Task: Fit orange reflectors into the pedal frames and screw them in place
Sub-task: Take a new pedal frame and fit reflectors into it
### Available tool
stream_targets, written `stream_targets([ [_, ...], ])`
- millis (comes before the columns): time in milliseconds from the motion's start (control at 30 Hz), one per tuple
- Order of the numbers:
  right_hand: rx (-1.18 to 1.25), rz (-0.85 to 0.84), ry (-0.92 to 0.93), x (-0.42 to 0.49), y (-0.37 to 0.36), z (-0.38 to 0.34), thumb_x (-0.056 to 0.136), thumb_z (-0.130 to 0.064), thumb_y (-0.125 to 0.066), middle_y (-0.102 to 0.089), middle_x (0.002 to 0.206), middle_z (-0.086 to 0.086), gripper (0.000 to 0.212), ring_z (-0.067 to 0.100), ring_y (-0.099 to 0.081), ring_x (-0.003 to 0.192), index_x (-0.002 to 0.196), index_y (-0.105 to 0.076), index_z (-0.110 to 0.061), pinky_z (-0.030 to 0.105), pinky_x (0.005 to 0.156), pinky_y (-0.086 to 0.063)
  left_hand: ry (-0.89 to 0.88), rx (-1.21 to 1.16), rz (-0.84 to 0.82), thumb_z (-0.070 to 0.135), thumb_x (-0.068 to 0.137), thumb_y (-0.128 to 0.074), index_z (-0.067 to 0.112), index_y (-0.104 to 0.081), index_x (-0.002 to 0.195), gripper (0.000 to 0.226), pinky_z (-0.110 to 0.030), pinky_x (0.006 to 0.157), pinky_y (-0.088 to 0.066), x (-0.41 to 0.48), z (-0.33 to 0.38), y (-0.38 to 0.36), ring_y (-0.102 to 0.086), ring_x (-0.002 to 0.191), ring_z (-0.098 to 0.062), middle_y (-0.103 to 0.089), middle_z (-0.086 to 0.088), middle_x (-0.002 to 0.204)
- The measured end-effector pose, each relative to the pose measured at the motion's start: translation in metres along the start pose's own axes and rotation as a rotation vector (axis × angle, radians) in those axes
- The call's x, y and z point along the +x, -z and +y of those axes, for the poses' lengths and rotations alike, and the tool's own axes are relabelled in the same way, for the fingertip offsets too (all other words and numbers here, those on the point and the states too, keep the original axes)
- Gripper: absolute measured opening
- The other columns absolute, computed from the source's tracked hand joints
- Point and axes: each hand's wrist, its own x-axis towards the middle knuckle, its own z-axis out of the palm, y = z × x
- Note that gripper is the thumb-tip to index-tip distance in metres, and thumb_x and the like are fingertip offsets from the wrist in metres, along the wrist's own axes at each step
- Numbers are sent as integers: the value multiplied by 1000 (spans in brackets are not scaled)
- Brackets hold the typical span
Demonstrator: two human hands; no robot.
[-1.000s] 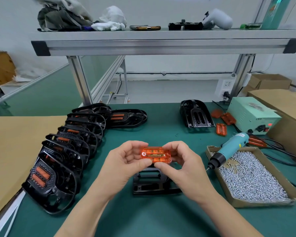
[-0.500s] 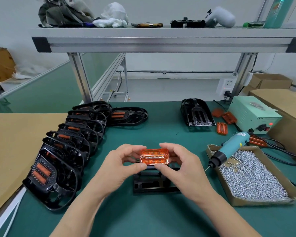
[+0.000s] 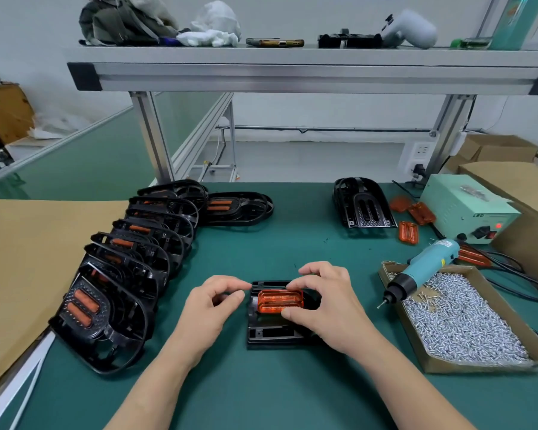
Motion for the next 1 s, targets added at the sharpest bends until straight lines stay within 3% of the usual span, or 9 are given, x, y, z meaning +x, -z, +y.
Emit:
stream_targets([
  [100, -36, -32, -33, 2, -2, -1, 77, -37, -84, -43, 129, -19, 33, 2, -22, 124, 108, -73, -32, 13, 94, -24, -9, 21, -18, 3, 89, -70, 32, -80, 86, 31, -16, 83, -46, 2, -3, -4, -62, 94, -19, -68, 8, 103],
  [367, -170, -95, -76, 7, -4, -10, 76, -47, -81, -44, 124, -15, 38, 12, -26, 124, 110, -71, -34, 29, 106, -27, -26, 181, -66, 8, 82, -78, 34, -81, 80, 26, -17, 91, -41, 4, -2, -10, -58, 100, -3, -61, 8, 104],
  [533, -193, -165, -80, 9, 1, -10, 79, -48, -76, -43, 130, -12, 40, 13, -24, 128, 116, -69, -34, 32, 107, -29, -69, 297, -78, 11, 83, -79, 31, -80, 82, 20, -21, 97, -39, 2, -1, -12, -56, 107, -5, -59, 9, 105],
  [733, -306, -26, -12, 6, -6, -7, 89, -32, -68, -48, 136, -10, 20, 15, -25, 131, 108, -73, -33, 31, 110, -28, -130, 437, -75, 15, 83, -78, 33, -79, 83, 17, -16, 97, -31, 2, 3, -12, -47, 113, -5, -54, 14, 107],
  [900, -417, -15, 35, 8, -9, -9, 90, -30, -63, -52, 132, -10, 20, 19, -31, 126, 107, -71, -30, 32, 102, -30, -375, 598, -110, 28, 85, -75, 30, -81, 87, 7, -34, 98, -31, 1, 18, -25, -48, 110, -12, -60, 13, 108],
  [1000, -331, 42, 73, 2, 0, -10, 90, -30, -66, -54, 130, -7, 24, 19, -34, 126, 113, -72, -26, 25, 104, -29, -488, 722, -209, 44, 90, -55, 34, -80, 86, 27, -35, 98, -33, -5, 24, -37, -53, 102, -10, -66, 18, 97],
])
